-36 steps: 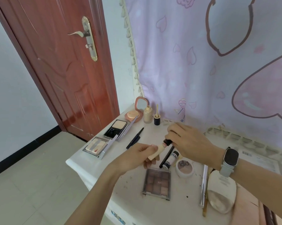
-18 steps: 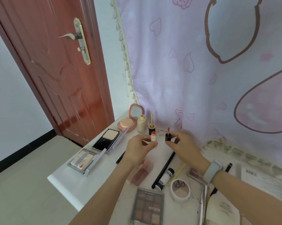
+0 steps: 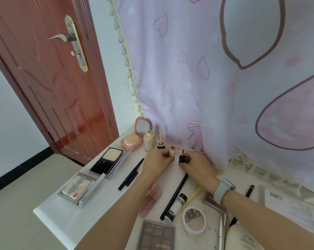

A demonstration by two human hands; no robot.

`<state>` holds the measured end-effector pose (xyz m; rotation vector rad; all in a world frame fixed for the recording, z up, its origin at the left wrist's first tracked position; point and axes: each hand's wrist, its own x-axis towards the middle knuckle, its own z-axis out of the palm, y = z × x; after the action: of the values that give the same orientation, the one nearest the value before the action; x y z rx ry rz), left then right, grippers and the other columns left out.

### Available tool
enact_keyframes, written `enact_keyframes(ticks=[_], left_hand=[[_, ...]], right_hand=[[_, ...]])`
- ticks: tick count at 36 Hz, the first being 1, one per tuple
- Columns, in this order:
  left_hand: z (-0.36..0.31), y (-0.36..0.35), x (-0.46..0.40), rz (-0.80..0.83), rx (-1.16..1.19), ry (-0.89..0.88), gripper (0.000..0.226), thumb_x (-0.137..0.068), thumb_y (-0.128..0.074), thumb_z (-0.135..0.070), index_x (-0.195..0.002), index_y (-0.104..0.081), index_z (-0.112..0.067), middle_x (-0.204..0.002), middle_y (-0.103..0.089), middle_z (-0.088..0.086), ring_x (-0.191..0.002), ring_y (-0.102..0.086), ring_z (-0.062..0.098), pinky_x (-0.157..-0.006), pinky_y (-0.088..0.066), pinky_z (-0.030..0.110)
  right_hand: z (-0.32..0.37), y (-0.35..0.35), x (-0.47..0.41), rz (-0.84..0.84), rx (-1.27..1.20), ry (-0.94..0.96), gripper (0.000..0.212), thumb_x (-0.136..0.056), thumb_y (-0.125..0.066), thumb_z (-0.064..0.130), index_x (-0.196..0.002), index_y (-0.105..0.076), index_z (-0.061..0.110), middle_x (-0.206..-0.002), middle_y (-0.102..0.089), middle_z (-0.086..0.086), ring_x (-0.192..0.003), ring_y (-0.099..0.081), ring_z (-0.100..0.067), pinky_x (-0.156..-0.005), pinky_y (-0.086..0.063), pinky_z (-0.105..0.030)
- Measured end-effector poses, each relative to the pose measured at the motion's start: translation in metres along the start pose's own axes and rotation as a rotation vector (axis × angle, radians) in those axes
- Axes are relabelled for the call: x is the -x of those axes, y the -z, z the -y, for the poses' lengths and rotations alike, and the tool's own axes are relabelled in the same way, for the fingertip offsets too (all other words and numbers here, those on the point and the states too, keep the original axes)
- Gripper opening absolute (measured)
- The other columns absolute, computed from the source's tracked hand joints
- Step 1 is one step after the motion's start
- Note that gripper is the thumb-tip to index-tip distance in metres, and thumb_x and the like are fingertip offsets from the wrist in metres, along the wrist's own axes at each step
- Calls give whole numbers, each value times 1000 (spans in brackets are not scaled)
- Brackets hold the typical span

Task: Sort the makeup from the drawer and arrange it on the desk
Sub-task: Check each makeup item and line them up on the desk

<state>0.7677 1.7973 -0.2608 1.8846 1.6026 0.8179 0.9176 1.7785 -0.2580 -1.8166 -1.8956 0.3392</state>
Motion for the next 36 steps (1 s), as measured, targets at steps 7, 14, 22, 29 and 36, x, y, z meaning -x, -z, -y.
enact_keyframes(ticks=[7,14,22,29,36], left_hand=[[-8,5,7,8,-9,9,30,-89,-57,-33,-113,-66,-16,-105,-68,1,-87,-59,14,-74,-42,22],[-9,34,55,-74,-37,-28,33,-87,-62,-28,-119,-61,-20,-117,-63,-9,-93,-53,4,-81,-37,15],[9,50,125,-55,-326,-63,21,-85,-60,-41,-98,-67,-26,-106,-50,-11,-108,-41,11,-91,-32,28],[5,46,129,-9,-563,-123,40,-84,-59,-46,-118,-58,-26,-118,-45,-4,-114,-35,16,-90,-25,27],[5,42,129,-58,-752,-187,32,-93,-41,-38,-120,-53,-25,-118,-54,-5,-113,-41,19,-87,-24,29]], right_hand=[[0,0,2,39,6,-23,39,-79,-65,34,-115,-62,19,-107,-62,-2,-105,-53,-20,-83,-43,-29],[-3,18,28,-40,-84,45,48,-85,-63,28,-130,-49,18,-117,-57,-1,-105,-49,-17,-89,-36,-26],[17,32,67,81,-190,227,18,-90,-57,19,-106,-64,23,-93,-56,14,-83,-49,-1,-78,-39,-17],[36,20,72,158,-213,228,16,-91,-54,19,-101,-66,23,-93,-57,14,-81,-51,-3,-71,-36,-5],[35,21,78,138,-210,201,19,-91,-53,15,-101,-69,19,-89,-55,14,-75,-47,6,-68,-34,-2]])
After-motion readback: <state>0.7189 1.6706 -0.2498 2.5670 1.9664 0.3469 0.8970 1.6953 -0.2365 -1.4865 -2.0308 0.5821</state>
